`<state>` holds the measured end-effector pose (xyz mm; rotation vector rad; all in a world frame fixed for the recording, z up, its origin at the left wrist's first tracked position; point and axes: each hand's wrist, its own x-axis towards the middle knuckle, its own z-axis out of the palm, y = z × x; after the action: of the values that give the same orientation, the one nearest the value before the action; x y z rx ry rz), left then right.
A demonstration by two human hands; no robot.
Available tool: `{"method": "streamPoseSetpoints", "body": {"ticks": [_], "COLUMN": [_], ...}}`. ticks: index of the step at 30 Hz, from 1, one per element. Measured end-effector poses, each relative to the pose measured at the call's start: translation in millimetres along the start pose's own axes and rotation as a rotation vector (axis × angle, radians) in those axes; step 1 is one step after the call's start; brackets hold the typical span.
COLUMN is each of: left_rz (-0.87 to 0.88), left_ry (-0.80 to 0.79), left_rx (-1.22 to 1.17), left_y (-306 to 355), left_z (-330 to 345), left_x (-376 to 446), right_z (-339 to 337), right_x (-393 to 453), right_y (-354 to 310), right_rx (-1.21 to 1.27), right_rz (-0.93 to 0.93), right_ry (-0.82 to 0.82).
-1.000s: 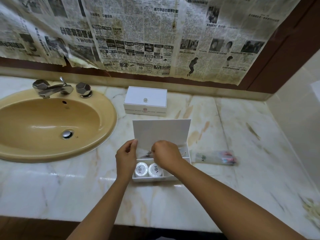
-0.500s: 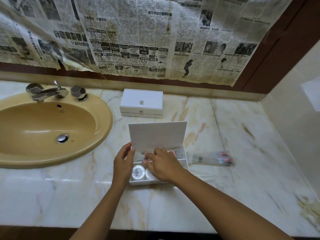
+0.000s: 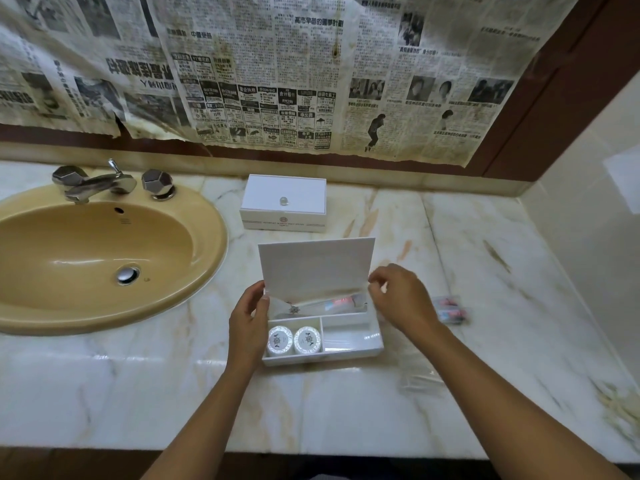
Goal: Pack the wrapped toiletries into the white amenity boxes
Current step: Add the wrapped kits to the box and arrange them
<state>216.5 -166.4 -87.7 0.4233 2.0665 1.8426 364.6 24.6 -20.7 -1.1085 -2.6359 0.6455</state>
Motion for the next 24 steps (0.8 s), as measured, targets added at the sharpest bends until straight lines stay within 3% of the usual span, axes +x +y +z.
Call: {"method": "streamPoseSetpoints", "body": {"ticks": [2,6,9,17,24], "left_rz": [0.011,0.027,0.016,0.021,0.016], "left_ry": [-0.004,-0.007,-0.006,-0.008,0.004], "left_rx": [-0.001,0.005,-0.001,-0.003,0.012], "left_y": [1.6,1.9,-0.8,0.2,-2.1], "left_z": [0.0,0.5,-1.1,-1.3,-0.3], "left_x": [-0.6,-0.6,0.5,-1.4,-1.0], "right_z": [-1.9,6.3,13.6,15.4,-9.3], "right_x": [0.8,-6.9,-14.1,-15.3,-17.4], "right_y": [18.8,41.6,48.3,49.9,15.3], "right_rx": [-0.084,-0.315,-0.378,-0.376,-0.076], "right_rz": [0.066,0.148,0.132,0.068,-0.127], "right_ry": [-0.032,-0.273,-0.299,-0.105,0.271]}}
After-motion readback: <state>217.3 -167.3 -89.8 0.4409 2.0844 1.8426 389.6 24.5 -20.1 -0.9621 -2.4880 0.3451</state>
